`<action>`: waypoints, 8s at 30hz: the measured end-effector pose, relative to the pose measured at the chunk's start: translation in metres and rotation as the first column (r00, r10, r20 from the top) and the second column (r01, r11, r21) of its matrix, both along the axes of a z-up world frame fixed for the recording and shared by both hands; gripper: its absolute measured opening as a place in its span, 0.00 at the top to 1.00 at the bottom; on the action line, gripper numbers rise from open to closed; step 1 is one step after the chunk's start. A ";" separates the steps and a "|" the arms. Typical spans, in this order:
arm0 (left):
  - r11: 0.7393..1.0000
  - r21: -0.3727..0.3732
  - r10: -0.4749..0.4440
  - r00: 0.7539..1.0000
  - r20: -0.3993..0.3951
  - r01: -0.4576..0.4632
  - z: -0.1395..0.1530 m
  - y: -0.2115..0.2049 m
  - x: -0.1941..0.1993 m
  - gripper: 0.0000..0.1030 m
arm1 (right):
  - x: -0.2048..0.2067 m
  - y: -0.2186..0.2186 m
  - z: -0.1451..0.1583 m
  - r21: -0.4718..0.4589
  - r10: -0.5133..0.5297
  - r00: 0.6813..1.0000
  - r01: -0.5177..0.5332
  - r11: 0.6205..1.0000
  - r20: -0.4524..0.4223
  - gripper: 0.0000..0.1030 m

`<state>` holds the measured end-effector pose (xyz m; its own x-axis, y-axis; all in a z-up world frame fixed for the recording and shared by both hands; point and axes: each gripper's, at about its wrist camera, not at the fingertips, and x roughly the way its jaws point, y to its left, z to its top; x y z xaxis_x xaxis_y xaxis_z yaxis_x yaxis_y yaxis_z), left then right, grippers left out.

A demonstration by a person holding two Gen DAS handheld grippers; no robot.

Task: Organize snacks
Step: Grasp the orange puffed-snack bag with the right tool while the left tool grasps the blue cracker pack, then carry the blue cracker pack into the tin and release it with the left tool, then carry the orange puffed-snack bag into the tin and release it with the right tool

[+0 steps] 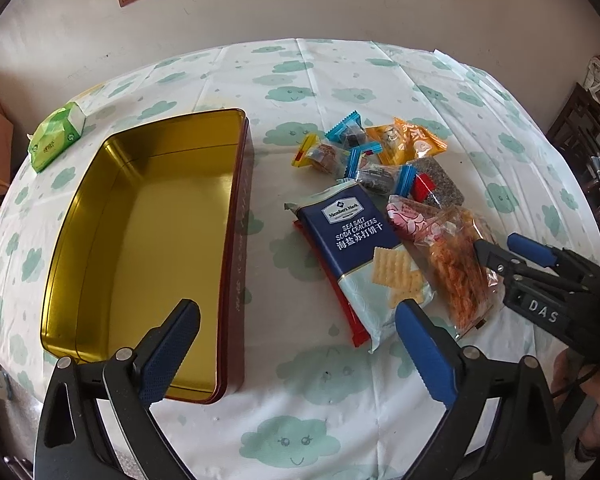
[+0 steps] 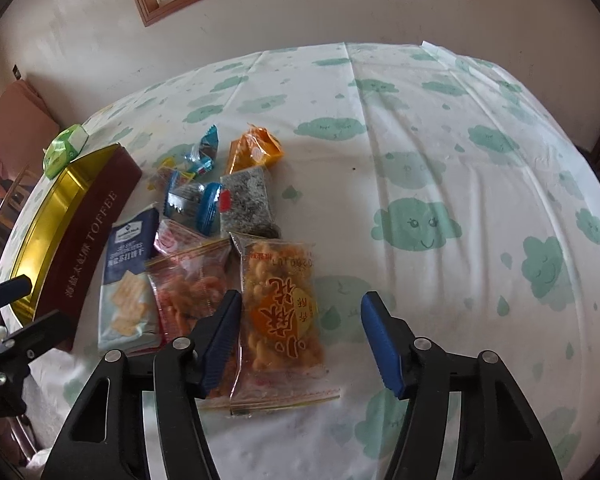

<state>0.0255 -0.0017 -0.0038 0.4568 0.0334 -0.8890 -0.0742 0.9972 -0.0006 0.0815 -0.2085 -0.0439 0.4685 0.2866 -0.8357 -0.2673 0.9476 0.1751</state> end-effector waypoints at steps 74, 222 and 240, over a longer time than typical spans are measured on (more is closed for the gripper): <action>0.997 -0.080 -0.035 0.982 -0.185 0.020 -0.013 -0.021 0.062 0.54 | 0.002 -0.020 -0.010 -0.050 -0.028 0.999 0.029 0.998 0.034 0.63; 0.937 -0.024 0.349 0.930 0.113 -0.348 0.035 0.262 -0.058 0.15 | -0.042 0.290 0.052 0.021 0.369 0.929 -0.370 0.929 0.023 0.64; 0.925 -0.049 0.381 0.921 0.080 -0.378 0.020 0.278 -0.065 0.15 | -0.042 0.329 0.010 0.027 0.388 0.916 -0.387 0.922 -0.100 0.64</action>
<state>-0.0391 0.2763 0.0164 0.4904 0.1915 -0.8502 -0.4450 0.8938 -0.0553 0.0393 0.1208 -0.0336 0.2323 0.4344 -0.8702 -0.5936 0.7721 0.2270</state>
